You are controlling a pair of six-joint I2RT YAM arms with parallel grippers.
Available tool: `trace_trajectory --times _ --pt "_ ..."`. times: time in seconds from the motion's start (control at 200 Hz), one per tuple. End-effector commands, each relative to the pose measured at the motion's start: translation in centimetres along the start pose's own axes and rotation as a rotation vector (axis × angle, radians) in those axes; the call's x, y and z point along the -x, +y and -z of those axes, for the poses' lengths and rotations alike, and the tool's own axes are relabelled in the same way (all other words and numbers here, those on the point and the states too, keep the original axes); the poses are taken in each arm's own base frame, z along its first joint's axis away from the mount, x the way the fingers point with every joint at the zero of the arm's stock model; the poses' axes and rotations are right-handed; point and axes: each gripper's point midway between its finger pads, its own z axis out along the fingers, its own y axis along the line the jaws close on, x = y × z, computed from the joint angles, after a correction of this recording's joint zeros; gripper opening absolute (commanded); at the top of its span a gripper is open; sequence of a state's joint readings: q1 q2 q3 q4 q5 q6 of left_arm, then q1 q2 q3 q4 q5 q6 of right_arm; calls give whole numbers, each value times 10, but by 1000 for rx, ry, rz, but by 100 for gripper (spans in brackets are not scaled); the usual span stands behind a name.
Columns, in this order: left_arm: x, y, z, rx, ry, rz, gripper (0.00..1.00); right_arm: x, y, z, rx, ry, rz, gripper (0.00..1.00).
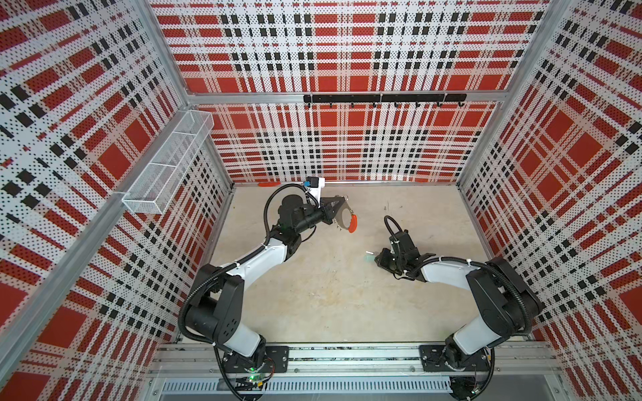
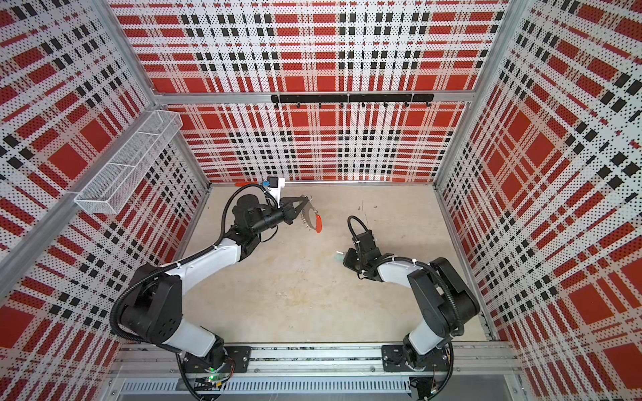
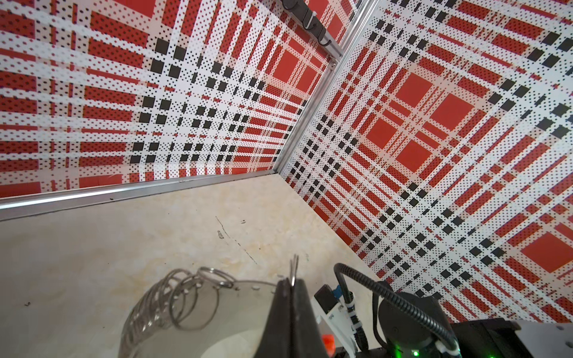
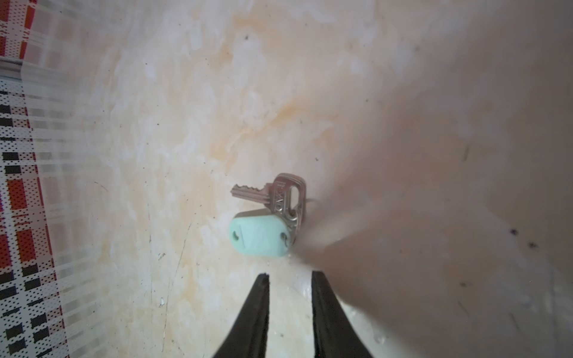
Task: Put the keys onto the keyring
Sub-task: 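Lower the right gripper onto the green-tagged key and grasp its ring, then lift the key with the right gripper toward the disc held by the left gripper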
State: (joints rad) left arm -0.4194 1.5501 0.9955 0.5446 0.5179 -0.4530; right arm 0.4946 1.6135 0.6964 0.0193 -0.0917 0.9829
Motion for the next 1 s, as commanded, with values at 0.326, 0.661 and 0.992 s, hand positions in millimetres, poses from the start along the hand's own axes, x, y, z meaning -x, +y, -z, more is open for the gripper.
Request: trace_trajectory --times 0.326,0.661,0.992 --pt "7 -21 -3 -69 -13 -77 0 16 1 -15 -70 -49 -81 24" --pt "8 -31 -4 -106 -7 -93 0 19 -6 -19 -120 -59 -101 7" --pt "24 -55 3 -232 -66 -109 0 68 30 28 -60 -267 170 0"
